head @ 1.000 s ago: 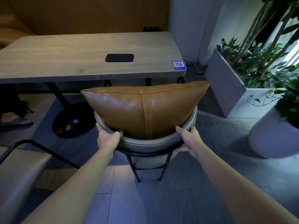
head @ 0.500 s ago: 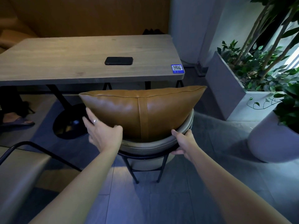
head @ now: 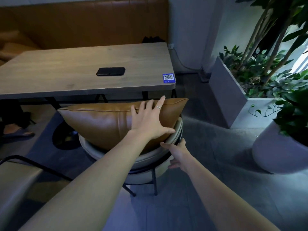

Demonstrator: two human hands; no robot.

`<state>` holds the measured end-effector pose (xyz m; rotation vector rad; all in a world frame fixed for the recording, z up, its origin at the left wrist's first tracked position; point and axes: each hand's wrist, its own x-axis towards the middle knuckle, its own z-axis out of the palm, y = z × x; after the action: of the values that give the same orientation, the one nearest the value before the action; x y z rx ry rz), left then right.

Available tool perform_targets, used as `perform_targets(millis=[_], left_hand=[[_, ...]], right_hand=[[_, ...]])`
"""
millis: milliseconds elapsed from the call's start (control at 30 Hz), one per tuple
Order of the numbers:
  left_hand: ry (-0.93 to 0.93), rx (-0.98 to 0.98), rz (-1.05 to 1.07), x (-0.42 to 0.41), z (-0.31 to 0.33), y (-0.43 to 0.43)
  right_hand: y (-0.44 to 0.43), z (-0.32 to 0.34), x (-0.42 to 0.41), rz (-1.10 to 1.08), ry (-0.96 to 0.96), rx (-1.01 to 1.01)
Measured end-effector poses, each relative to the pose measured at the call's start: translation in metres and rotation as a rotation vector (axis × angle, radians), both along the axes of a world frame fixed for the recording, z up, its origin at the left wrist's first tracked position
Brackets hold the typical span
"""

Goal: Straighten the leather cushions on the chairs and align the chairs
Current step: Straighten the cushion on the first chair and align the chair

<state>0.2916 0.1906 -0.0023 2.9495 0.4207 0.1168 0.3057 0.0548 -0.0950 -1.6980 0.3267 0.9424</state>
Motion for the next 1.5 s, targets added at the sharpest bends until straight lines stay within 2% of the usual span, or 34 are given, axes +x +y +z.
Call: perform_targets(millis=[133,267,533,933,1167,1500], left_hand=[[-0.014,0.228,0.031,0.0,-0.014,-0.005],[-0.025,0.279,0.048,0.003,-0.015,-0.008],[-0.016,0.286,0.066,-0.001,-0.014,-0.012],[-0.049,0.316,0.049,-0.018,-0.013,-0.007],[-0.08,0.296,0.037,-0.007,-0.015,-0.001],[-0.081,0.268,0.044,-0.005,-0.02,-0.005]], right_hand=[[0.005,-0.004,0.003,-0.046,-0.037,0.053],[0.012,-0.008,0.006,-0.052,-0.107,0.08],[0.015,-0.012,0.003,-0.072,-0.115,0.116],[0.019,-0.009,-0.006,-0.076,-0.063,0.05],[0.016,-0.019,0.001,-0.043,-0.108,0.034],[0.008,-0.017,0.003,-0.027,-0.099,0.101]])
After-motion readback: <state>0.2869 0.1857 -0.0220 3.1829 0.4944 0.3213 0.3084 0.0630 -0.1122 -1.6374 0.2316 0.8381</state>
